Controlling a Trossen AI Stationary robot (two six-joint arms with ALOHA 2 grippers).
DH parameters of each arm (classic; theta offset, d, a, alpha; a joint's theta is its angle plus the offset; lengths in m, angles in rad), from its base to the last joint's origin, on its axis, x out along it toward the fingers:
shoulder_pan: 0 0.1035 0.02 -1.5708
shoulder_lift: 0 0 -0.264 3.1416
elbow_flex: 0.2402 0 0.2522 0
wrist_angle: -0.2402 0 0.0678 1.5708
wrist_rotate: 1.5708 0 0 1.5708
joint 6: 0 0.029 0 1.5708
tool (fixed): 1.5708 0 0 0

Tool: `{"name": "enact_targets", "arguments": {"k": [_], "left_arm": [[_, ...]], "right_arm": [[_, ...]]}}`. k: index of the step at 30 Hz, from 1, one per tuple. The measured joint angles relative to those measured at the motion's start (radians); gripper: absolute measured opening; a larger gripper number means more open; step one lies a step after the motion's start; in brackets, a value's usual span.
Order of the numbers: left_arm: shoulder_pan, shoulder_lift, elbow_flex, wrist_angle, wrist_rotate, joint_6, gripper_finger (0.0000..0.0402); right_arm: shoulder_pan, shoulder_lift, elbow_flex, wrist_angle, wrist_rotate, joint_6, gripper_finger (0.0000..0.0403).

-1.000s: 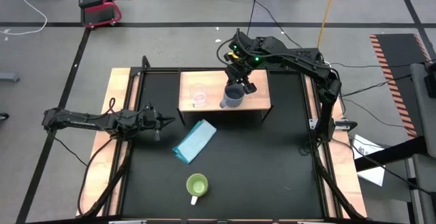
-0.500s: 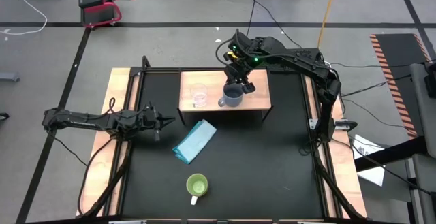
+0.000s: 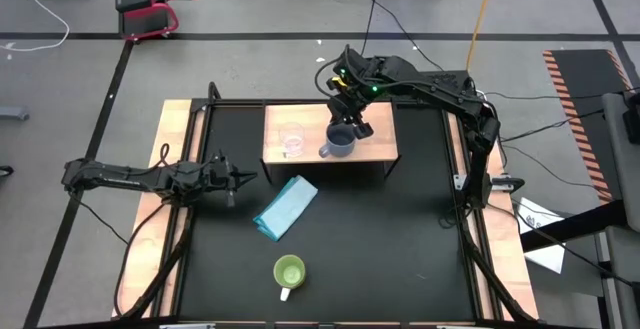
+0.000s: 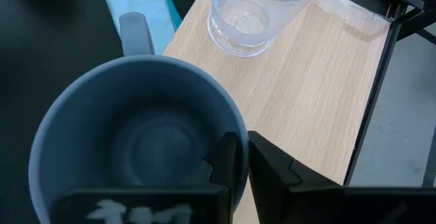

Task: Stack small to large cups/mugs on shelf
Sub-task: Put the gray mug on the shelf

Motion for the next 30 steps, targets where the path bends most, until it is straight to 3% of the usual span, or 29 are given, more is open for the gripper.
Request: {"name": "enact_targets", "arguments": {"k": [15,30], "left_arm": [[0.0,0.0,0.0,0.0,0.0,-0.002,0.0026],[0.0,0.0,0.0,0.0,0.0,-0.004,0.0026]], "right_arm": [[0.0,-0.001,0.0,-0.002,-0.002,0.038,0.0029],[0.0,-0.001,0.0,0.005,-0.003,0.073,0.011]]}}
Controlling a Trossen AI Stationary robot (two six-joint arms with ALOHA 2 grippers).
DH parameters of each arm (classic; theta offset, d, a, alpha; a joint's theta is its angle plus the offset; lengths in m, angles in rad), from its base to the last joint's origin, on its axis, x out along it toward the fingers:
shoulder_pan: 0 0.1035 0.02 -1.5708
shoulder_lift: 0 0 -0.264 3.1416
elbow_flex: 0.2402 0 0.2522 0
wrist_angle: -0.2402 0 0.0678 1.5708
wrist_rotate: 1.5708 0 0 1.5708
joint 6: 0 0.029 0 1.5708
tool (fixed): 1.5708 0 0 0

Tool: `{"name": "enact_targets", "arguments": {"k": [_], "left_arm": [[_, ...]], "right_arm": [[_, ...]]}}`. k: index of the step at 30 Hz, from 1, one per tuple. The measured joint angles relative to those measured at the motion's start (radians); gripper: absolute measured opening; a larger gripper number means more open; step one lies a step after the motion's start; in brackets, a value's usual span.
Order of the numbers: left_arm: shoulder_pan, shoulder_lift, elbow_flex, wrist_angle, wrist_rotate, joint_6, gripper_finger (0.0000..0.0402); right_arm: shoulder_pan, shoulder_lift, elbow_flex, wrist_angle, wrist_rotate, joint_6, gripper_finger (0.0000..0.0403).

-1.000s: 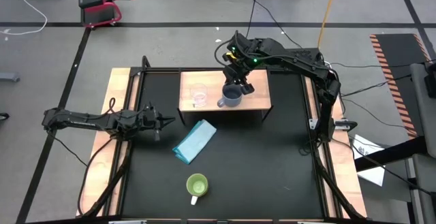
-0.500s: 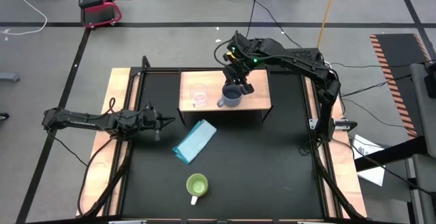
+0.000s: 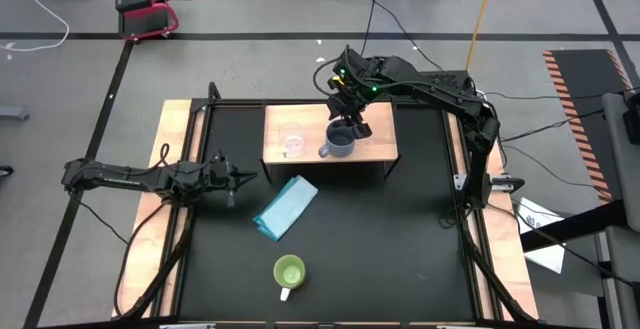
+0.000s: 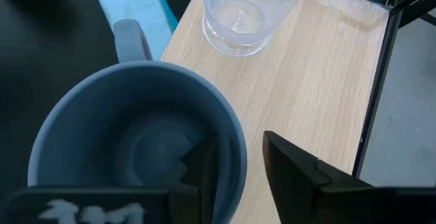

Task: Stack small to large cups/mugs on shelf
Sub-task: Put the gray mug on the shelf

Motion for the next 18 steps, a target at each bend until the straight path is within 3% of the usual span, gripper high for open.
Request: {"name": "enact_targets", "arguments": {"k": [18], "left_arm": [[0.0,0.0,0.0,-0.001,0.0,0.0,0.0026]], "right_arm": [[0.026,-0.082,0.0,0.019,0.002,-0.002,0.0121]]}}
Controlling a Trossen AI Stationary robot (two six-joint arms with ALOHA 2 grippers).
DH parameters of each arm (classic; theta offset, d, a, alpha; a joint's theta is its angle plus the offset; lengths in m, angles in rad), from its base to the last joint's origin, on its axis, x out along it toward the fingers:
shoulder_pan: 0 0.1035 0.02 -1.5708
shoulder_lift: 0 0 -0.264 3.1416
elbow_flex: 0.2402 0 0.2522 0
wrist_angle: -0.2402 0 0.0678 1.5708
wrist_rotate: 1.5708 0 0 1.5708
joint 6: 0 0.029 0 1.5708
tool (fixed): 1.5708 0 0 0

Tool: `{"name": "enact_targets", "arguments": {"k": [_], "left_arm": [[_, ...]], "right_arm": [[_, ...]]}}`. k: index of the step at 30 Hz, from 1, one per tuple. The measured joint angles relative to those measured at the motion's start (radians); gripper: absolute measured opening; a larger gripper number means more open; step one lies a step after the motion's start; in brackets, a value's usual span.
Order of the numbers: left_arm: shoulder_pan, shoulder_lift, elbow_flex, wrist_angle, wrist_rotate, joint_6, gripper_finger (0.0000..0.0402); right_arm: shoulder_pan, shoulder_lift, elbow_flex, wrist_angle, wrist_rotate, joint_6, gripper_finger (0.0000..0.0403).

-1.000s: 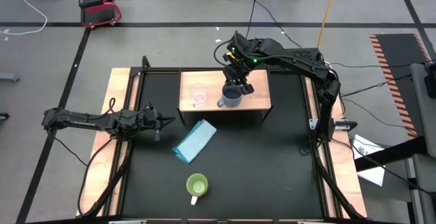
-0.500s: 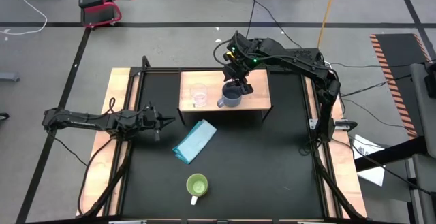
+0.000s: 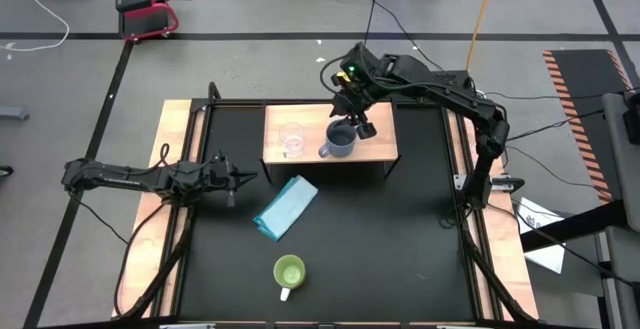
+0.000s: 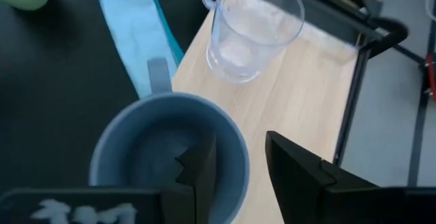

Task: Stack small to large cups/mugs on shelf
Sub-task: Put the gray mug on the shelf

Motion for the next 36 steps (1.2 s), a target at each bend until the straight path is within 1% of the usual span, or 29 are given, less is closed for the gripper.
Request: {"name": "enact_targets", "arguments": {"k": [4,6,9,12,13,16,20,23,25,27,31,36], "left_arm": [[0.0,0.0,0.0,0.0,0.0,-0.003,0.0026],[0.0,0.0,0.0,0.0,0.0,-0.004,0.0026],[0.0,0.0,0.0,-0.003,0.0,-0.005,0.0026],[0.0,0.0,0.0,-0.004,0.001,-0.01,0.0026],[0.0,0.0,0.0,-0.005,0.001,-0.012,0.0026],[0.0,0.0,0.0,-0.008,0.001,-0.013,0.0026],[0.0,0.0,0.001,-0.009,0.001,-0.018,0.0026],[0.0,0.0,0.001,-0.01,0.002,-0.016,0.0026],[0.0,0.0,0.001,-0.01,0.002,-0.017,0.0026],[0.0,0.0,0.001,-0.011,0.002,-0.016,0.0026],[0.0,0.0,0.001,-0.008,0.002,-0.011,0.0026],[0.0,0.0,0.0,0.0,0.003,-0.012,0.0026]], "right_arm": [[0.006,-0.039,0.001,-0.009,-0.001,0.053,0.0119],[0.011,-0.053,0.002,-0.044,-0.003,0.066,0.011],[0.033,-0.067,0.002,-0.134,-0.024,0.056,0.0075],[0.076,-0.079,0.001,-0.2,-0.081,0.019,0.002],[0.094,-0.086,-0.005,-0.209,-0.097,0.014,0.001],[0.174,-0.119,-0.066,-0.183,-0.103,0.031,0.0007],[0.297,-0.182,-0.206,-0.151,-0.093,0.039,0.0002],[0.385,-0.262,-0.35,-0.089,-0.038,0.07,0.0001],[0.431,-0.327,-0.456,-0.024,-0.024,0.12,0.0],[0.461,-0.401,-0.561,0.063,-0.017,0.17,0.0],[0.502,-0.563,-0.74,0.249,0.061,0.264,0.0],[0.506,-0.727,-0.92,0.417,0.085,0.347,0.0]]}}
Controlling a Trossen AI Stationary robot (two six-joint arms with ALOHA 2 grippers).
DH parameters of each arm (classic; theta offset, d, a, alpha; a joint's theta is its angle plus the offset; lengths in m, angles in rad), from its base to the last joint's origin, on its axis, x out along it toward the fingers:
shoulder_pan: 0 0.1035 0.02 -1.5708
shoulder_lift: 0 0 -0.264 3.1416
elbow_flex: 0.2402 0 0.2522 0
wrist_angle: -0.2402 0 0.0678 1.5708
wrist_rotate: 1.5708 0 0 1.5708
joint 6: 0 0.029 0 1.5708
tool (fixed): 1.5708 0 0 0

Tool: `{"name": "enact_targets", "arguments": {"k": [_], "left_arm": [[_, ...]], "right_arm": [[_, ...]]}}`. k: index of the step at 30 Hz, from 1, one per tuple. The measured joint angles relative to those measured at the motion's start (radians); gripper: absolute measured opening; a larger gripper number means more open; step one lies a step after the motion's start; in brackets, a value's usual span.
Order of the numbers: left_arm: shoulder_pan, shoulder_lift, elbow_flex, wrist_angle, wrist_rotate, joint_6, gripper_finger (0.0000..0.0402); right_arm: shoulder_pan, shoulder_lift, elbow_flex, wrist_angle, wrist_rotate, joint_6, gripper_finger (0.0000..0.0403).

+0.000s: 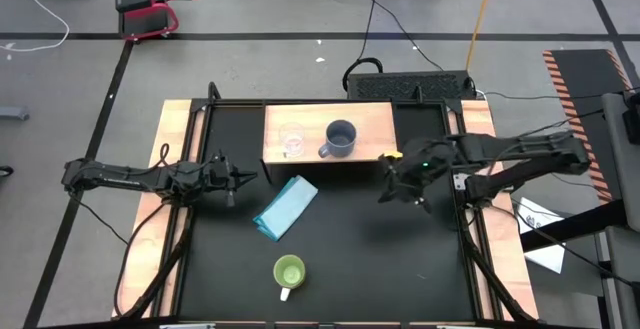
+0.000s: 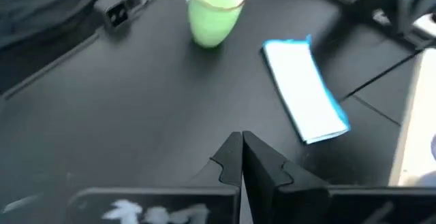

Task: Stack small to large cups/mugs on shelf
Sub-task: Put the gray mug on the shelf

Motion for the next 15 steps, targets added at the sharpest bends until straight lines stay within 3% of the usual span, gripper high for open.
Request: {"name": "enact_targets", "arguments": {"k": [3,7,15], "left_arm": [[0.0,0.0,0.0,0.001,0.0,-0.003,0.0026],[0.0,0.0,0.0,0.002,0.0,-0.008,0.0026],[0.0,0.0,0.0,0.002,0.0,-0.018,0.0026]], "right_arm": [[-0.004,-0.075,-0.091,0.107,-0.018,0.072,0.0],[-0.003,-0.138,-0.178,0.161,-0.177,0.089,0.0],[-0.003,-0.239,-0.33,0.364,-0.206,0.178,0.0]]}}
